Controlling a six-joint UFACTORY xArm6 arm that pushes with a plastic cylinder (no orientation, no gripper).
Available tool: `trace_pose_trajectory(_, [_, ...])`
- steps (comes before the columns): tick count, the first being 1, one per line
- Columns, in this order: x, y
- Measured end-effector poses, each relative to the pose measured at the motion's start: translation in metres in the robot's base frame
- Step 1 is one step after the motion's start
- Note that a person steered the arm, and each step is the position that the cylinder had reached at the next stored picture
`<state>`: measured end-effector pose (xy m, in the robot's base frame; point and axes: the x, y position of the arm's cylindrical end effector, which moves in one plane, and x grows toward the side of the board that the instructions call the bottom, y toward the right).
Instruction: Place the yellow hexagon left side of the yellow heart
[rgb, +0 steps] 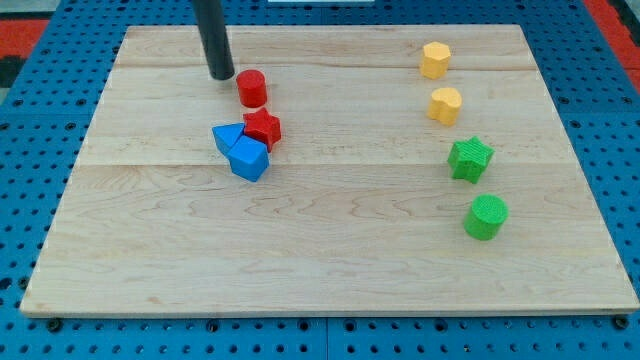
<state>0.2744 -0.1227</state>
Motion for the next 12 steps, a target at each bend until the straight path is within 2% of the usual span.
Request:
trace_pose_trajectory(1, [-0.001,0.023])
trace_pose_trajectory(2, [0.069,0.028])
trace_pose_trajectory(3, [0.068,0.047])
trace_pose_trajectory(5, [-0.033,0.177])
trace_pose_trajectory(6, [-0.063,0.257])
trace_pose_trajectory(7, [-0.053,0.319])
trace_pose_trajectory(9, [-0.001,0.181])
trace_pose_trajectory(10, [-0.023,0.219])
trace_pose_trajectory(11, [-0.022,0.269])
trace_pose_trajectory(12, [0.011,0.297])
